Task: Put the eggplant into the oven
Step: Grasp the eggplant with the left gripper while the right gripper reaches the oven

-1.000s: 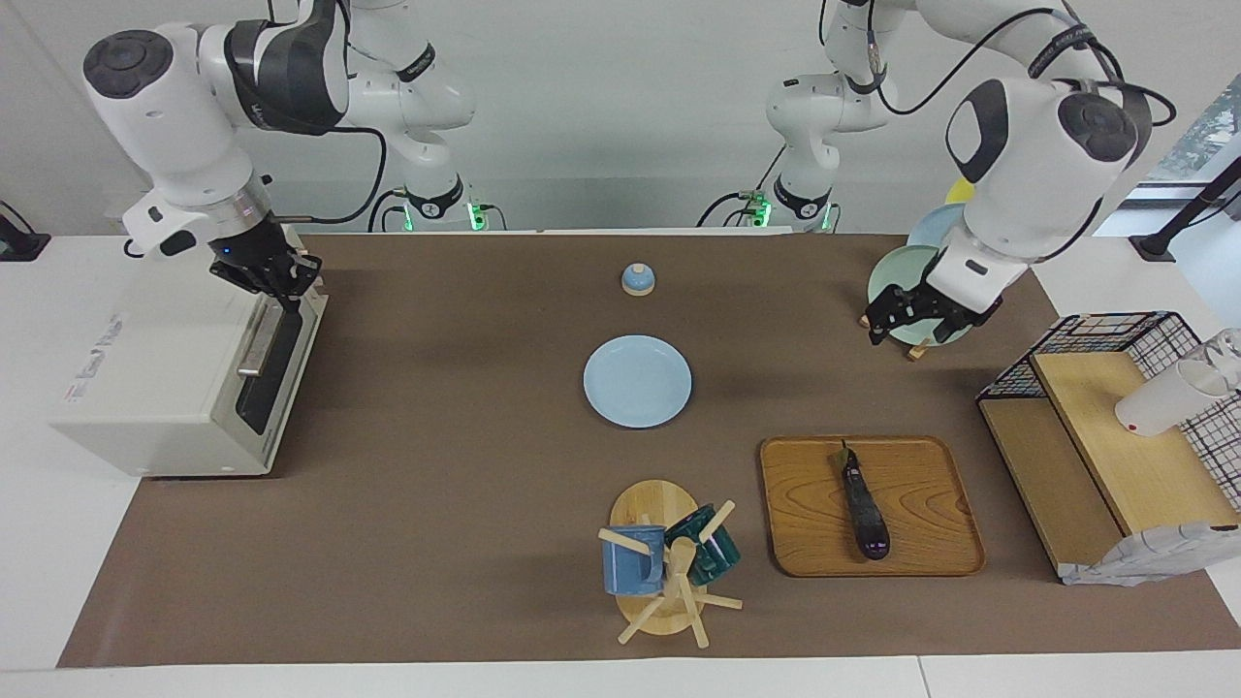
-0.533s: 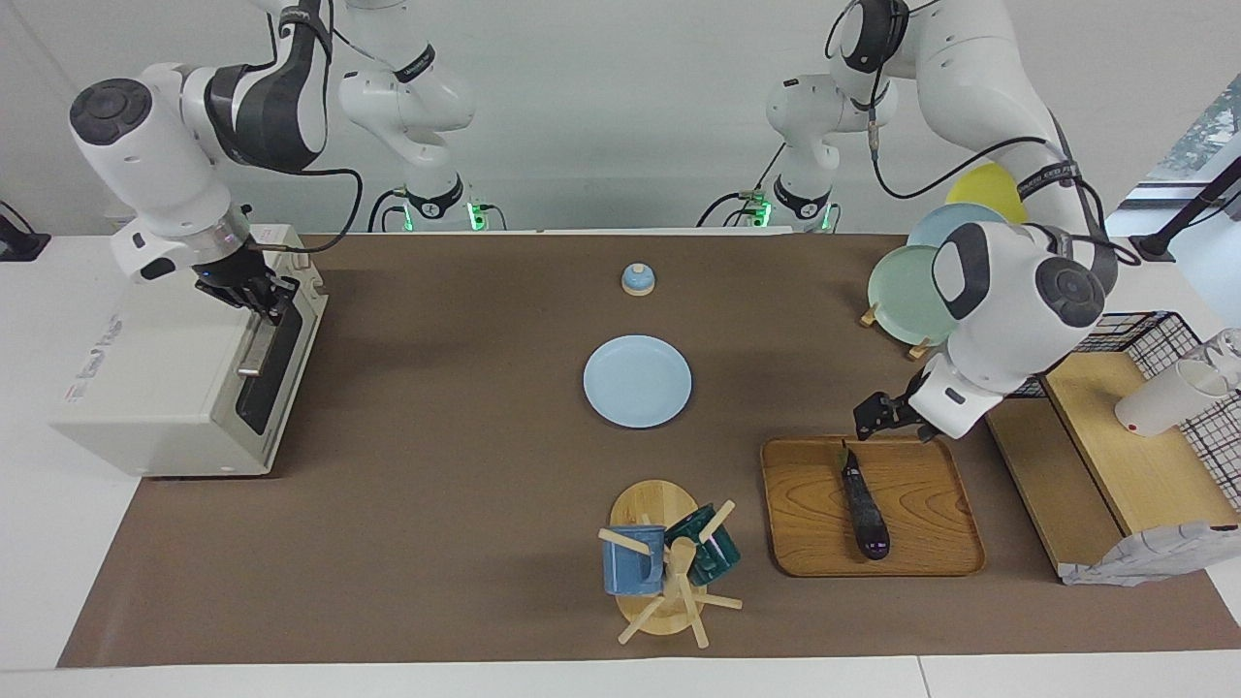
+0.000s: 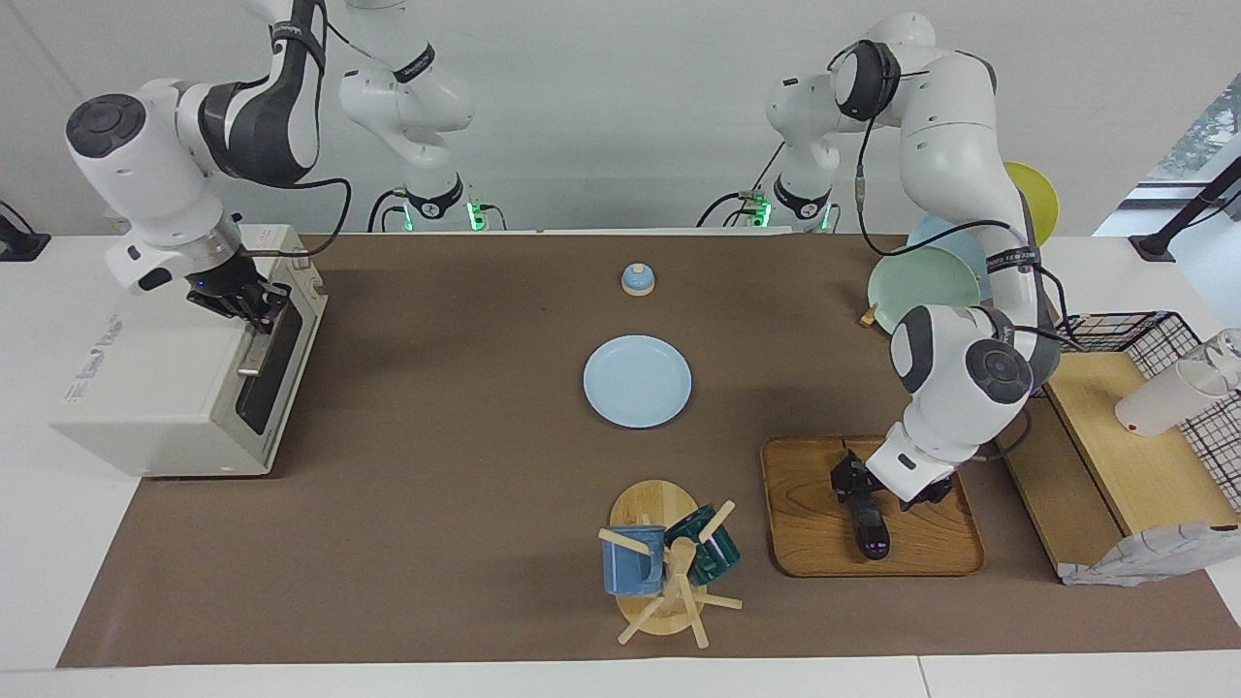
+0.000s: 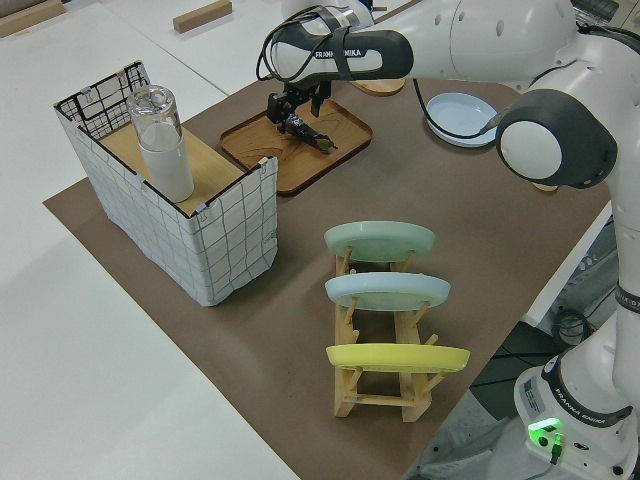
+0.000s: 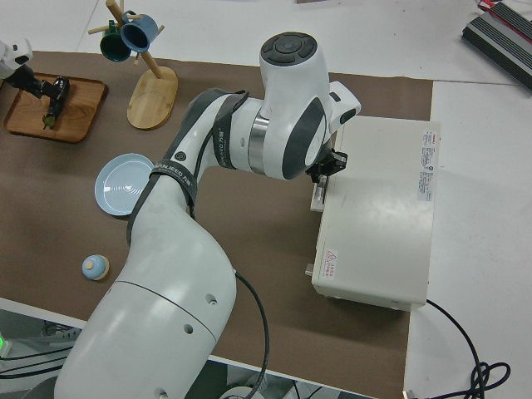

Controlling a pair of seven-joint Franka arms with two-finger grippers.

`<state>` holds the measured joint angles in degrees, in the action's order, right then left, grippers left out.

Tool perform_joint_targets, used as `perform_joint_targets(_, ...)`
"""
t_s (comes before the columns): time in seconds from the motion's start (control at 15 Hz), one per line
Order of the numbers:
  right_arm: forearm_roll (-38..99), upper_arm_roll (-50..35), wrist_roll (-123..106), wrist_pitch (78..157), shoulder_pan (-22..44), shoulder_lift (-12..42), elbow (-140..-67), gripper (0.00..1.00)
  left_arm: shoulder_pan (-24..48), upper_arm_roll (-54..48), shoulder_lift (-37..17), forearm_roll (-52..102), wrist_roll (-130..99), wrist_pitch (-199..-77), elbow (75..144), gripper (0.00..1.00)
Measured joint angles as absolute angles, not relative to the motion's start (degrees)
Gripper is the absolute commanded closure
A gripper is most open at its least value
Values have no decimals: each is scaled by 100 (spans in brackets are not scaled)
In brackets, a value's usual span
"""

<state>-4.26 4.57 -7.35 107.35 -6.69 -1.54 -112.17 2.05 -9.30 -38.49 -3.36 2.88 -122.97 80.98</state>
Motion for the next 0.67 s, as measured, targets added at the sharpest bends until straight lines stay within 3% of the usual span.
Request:
perform_joint_targets(0.33, -427, 453, -744, 10949, -667, -160, -11406, 100, 225, -945, -3847, -336, 339, -12627, 8389, 1)
perform_joint_targets(0.47, -426, 435, -744, 10989, -655, -192, -11452, 100, 230, -945, -3843, -336, 343, -12662, 8432, 15)
perform_joint_targets(0.67, -426, 426, -744, 11035, -638, -219, -11502, 100, 228, -942, -3806, -343, 347, -12652, 8433, 50)
